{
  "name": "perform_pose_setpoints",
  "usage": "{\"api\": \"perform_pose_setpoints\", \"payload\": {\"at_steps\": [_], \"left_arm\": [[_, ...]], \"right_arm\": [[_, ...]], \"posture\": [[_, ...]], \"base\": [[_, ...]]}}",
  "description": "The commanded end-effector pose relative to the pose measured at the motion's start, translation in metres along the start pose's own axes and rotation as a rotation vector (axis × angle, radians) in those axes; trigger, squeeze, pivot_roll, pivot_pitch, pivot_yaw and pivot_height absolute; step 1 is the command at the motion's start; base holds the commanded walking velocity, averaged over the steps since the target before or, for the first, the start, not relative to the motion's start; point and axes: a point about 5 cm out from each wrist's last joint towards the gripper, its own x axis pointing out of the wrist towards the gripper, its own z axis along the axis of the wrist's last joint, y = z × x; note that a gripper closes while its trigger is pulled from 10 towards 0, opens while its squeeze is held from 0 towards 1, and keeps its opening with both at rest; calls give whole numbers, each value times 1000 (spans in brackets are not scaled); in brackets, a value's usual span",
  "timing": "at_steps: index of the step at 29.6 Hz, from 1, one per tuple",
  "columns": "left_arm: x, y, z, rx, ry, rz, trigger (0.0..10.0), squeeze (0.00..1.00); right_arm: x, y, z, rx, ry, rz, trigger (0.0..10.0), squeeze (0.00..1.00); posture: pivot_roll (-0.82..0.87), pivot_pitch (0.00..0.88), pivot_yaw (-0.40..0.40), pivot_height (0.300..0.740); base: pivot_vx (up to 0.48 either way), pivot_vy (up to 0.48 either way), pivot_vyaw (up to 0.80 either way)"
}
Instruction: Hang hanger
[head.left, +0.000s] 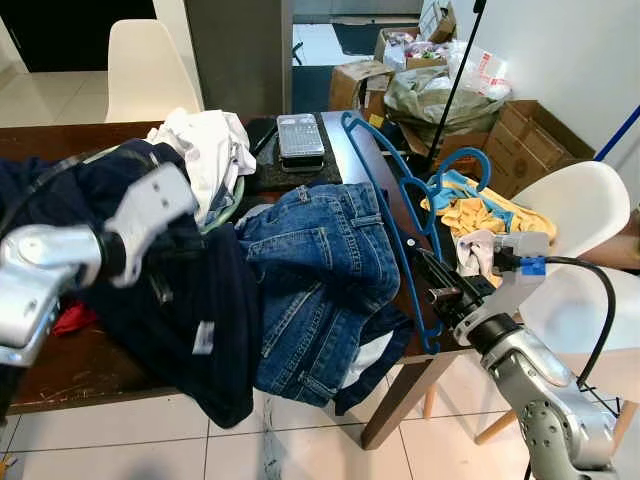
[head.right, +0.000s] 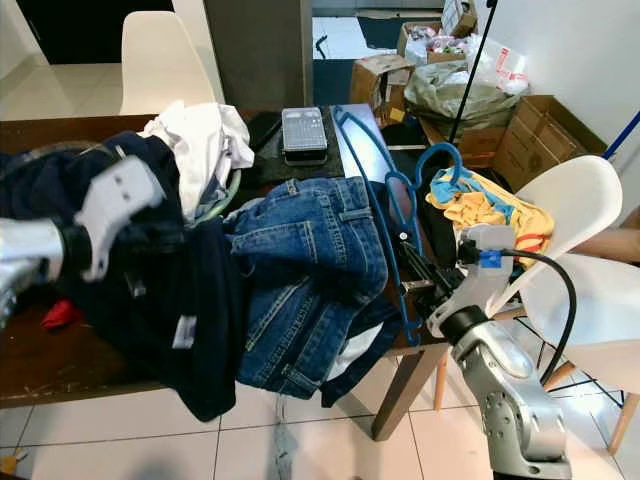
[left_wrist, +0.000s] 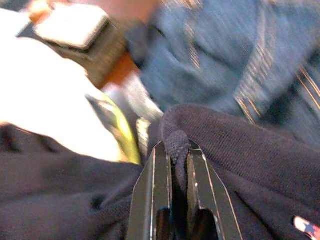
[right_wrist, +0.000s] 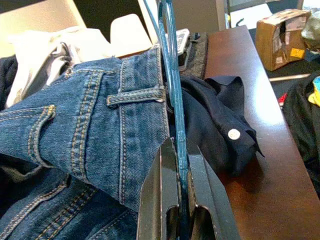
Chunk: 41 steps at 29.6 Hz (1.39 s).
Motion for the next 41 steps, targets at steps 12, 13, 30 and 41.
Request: {"api": "perform_pose_setpoints", "payload": {"at_steps": [12,13,30,41], "left_arm": [[-9,25,78,-2,-413,174,0,0],[-12,28,87,13,-451,194,0,0],[-57,52,173,24,-792,294,10000,0],[-77,58,197,-98,-953,250,10000,0]], "right_arm": [[0,1,-1,7,-8,-4,10000,0],[0,1,0,12,-13,-4,10000,0],[5,10,17,198,-164,41,10000,0],[3,16,19,241,-178,95,10000,0]], "posture": [[44,132,-9,740],[43,131,-6,740],[61,132,6,740],[70,134,12,740]], "base": [[0,0,0],[0,0,0],[-60,0,0],[-318,0,0]]}}
